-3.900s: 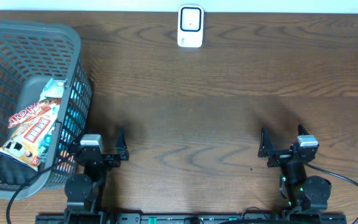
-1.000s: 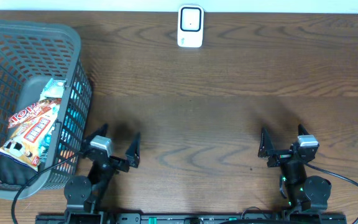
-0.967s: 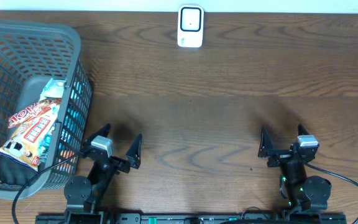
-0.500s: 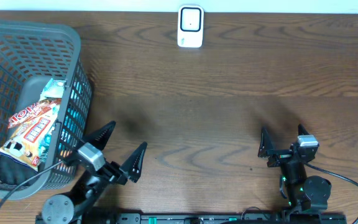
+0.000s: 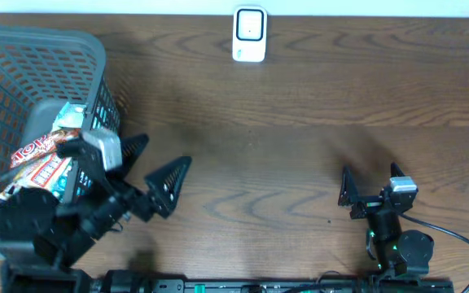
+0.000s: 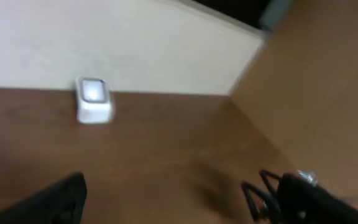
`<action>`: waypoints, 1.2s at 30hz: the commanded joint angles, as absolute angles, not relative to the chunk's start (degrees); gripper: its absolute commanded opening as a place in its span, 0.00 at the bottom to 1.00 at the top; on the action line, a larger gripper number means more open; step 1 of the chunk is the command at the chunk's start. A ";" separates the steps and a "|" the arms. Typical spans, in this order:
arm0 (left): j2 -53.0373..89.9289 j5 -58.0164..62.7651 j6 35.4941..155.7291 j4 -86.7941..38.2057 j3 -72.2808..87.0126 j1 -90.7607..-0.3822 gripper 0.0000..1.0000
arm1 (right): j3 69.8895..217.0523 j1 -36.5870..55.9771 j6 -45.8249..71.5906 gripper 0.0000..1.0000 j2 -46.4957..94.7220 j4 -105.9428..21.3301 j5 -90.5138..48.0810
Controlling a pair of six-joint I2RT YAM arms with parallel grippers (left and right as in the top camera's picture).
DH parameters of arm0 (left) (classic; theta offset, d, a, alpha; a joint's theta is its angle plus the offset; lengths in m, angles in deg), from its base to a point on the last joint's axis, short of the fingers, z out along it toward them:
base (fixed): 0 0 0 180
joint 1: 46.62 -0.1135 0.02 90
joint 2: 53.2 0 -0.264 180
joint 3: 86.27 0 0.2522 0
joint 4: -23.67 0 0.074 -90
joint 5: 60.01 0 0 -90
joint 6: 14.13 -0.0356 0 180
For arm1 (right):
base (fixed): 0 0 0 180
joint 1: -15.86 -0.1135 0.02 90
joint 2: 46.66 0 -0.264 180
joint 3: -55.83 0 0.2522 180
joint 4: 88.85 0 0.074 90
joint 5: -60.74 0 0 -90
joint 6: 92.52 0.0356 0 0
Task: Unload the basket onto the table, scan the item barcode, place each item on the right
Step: 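Reach the left gripper into the grey basket toward the Listerine bottle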
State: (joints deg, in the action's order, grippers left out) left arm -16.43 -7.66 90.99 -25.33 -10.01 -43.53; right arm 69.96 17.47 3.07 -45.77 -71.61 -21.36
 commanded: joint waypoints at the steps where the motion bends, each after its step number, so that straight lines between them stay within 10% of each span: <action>1: -7.31 11.49 85.28 -39.26 7.98 -43.68 0.98 | 69.91 16.94 2.54 0.99 -45.95 -71.43 -21.64; 12: -3.01 23.73 84.02 -49.42 19.08 -43.72 0.98 | 69.91 16.94 2.54 0.99 -45.95 -71.43 -21.64; 19: -0.19 54.11 111.32 -56.19 19.08 -43.72 0.98 | 69.91 16.94 2.54 0.99 -45.95 -71.43 -21.64; 36: 19.57 50.92 155.51 -69.02 18.53 -65.36 0.98 | 69.91 16.94 2.54 0.99 -45.95 -71.43 -21.64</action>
State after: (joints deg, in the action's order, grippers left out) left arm 16.21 53.87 145.35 -67.91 18.71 -61.41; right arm 69.96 17.47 3.07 -45.75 -71.67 -21.40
